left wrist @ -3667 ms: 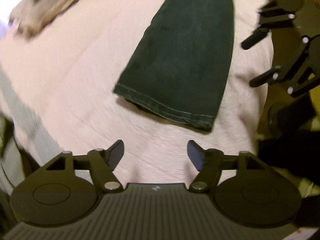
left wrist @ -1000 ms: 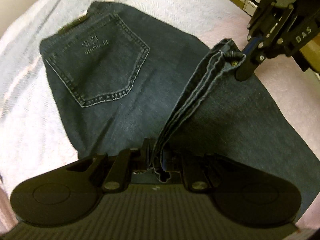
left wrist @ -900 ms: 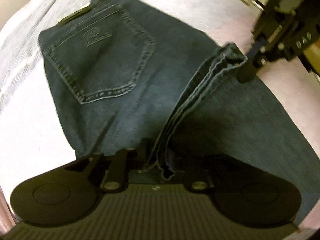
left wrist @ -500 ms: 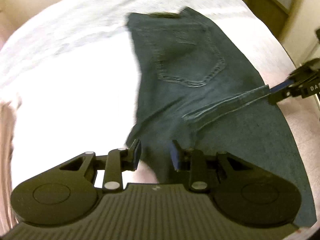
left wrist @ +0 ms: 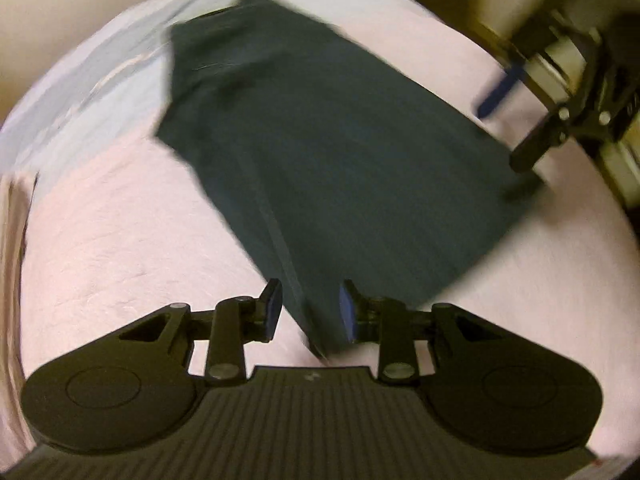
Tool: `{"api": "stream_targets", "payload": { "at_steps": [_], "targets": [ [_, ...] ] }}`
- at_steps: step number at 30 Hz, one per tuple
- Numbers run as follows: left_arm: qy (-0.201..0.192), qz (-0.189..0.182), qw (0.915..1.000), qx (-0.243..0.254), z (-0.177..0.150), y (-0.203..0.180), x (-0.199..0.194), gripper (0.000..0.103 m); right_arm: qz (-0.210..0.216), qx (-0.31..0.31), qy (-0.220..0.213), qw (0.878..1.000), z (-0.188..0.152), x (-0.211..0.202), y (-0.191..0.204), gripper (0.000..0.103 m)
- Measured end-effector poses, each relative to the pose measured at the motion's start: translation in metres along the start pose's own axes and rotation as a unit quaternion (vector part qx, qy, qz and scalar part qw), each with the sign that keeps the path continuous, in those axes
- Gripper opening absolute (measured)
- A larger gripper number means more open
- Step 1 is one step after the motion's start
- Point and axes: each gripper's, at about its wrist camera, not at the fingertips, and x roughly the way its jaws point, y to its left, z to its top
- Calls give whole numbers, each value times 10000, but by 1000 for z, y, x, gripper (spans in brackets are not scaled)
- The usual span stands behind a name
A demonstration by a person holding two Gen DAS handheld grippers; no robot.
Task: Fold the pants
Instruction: 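Lay the hem end onto the waist end and open both grippers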
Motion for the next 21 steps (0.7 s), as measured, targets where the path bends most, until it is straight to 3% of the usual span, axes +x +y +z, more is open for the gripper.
{"api": "stream_targets", "payload": {
  "at_steps": [2,4,9,13,16,18,19,20,21],
  "targets": [
    [-109,148,9982,573,-17,-27,-3,39,-260,-967,172,9948,-22,7,38,57],
    [-213,280,9944,993,-29,-47,0,47,-690,-1924,206,9787,-40,19,67,57],
    [-416,756,9750,2050,-45,-75,32,51,-1665,-3767,373,9105,-70,57,96,57],
    [-454,1121,9521,2809,-58,-84,61,48,-2123,-4542,542,8635,-83,75,92,57],
    [-488,1568,9297,3296,-62,-84,78,41,-2322,-4693,548,8502,-86,77,81,49],
    [-518,1571,9253,3412,-61,-80,83,33,-2327,-4686,569,8503,-85,79,73,40],
    [-520,1555,9244,3444,-61,-80,84,23,-2271,-4664,571,8530,-84,78,70,35],
    [-513,1543,9251,3430,-60,-79,83,17,-2243,-4654,568,8543,-83,78,71,20],
    [-522,1544,9281,3349,-60,-79,77,15,-2227,-4629,535,8563,-81,73,72,14]
  ]
}}
